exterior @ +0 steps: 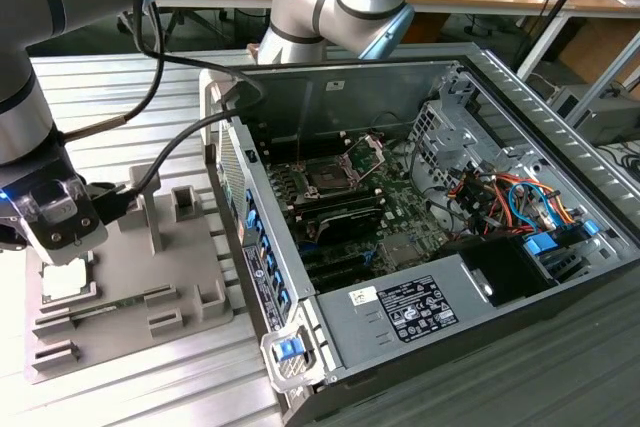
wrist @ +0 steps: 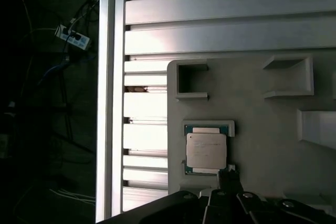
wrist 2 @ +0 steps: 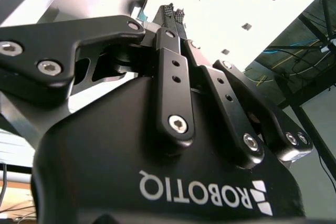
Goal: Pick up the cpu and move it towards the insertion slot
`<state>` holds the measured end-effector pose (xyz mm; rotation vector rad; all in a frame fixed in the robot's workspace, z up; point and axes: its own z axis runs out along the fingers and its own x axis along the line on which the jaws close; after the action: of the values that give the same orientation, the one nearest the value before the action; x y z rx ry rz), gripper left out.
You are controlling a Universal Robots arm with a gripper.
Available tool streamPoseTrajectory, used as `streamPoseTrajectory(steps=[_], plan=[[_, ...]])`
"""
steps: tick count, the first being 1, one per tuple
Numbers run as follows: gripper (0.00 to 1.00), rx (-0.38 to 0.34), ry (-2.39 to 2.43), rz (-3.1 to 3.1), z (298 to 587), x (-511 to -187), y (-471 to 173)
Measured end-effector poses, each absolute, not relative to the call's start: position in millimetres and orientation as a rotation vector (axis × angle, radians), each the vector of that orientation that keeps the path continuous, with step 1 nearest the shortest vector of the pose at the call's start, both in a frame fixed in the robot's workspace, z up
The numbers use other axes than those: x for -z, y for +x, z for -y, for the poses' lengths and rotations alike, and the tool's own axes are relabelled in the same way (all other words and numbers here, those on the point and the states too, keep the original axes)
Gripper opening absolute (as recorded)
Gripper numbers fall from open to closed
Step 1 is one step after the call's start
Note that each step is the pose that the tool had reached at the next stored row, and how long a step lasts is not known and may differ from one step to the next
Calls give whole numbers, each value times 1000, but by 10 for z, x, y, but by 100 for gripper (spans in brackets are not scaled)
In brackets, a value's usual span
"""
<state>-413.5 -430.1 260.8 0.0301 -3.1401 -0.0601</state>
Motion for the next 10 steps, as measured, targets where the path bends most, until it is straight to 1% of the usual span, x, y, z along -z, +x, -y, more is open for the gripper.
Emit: streamPoseTrajectory(steps=[10], plan=[[11, 57, 68, 3139, 4246, -2494, -4175]])
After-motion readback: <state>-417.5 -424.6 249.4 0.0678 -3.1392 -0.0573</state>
